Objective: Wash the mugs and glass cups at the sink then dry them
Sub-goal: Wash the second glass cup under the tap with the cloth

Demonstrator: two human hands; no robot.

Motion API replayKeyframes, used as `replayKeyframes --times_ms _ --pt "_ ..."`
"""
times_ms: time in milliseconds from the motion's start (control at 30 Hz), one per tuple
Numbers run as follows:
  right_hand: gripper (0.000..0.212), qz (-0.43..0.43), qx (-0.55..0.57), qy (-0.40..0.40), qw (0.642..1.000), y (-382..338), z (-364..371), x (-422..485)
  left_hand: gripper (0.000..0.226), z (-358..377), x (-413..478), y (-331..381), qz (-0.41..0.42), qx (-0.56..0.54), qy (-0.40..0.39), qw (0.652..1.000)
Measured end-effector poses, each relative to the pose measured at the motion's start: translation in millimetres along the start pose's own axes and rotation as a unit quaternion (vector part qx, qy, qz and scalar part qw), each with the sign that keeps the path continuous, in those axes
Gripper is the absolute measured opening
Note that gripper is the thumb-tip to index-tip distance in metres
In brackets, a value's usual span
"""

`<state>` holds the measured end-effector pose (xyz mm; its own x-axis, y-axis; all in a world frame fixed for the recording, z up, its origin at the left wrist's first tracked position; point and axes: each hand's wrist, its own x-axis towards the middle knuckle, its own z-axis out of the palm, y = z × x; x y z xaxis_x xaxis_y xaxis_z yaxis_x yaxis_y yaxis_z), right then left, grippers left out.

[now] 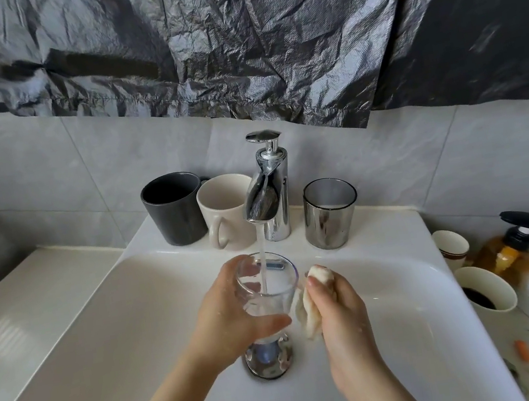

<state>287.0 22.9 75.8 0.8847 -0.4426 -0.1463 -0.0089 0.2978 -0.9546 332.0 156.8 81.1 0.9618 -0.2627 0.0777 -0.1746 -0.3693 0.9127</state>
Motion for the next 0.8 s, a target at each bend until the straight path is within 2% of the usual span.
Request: replayKeyframes --times_ms 167,233,300,367,467,567,667,800 --pt "0.014 0.014 -0.023 -0.005 1.000 -5 -6 -4 0.079 4 -7 10 -0.098 -0.194 0.005 0.976" --pt "0.018 0.026 -0.031 -0.011 0.999 -9 -9 -7 0.066 8 -8 19 -0.133 -0.244 -0.002 0.961" --pt "0.015 0.041 -0.042 -0.012 0.998 -14 -12 -11 0.050 8 -9 26 -0.192 -0.295 -0.025 0.935" --pt "0.009 0.055 -0.054 -0.007 0.997 -19 -17 -15 0.057 6 -12 33 -0.260 -0.331 -0.059 0.905" --pt "0.016 0.076 -0.070 -0.011 0.995 -27 -23 -23 0.046 5 -20 39 -0.348 -0.356 -0.066 0.865" --pt "0.021 0.093 -0.107 -0.024 0.990 -37 -28 -34 0.053 4 -31 43 -0.416 -0.403 -0.081 0.811" --pt "0.013 0.093 -0.135 -0.031 0.986 -48 -32 -46 0.057 5 -43 46 -0.445 -0.468 -0.103 0.757" --pt "0.006 0.094 -0.140 -0.033 0.985 -56 -37 -59 0.063 6 -56 46 -0.446 -0.500 -0.103 0.735"
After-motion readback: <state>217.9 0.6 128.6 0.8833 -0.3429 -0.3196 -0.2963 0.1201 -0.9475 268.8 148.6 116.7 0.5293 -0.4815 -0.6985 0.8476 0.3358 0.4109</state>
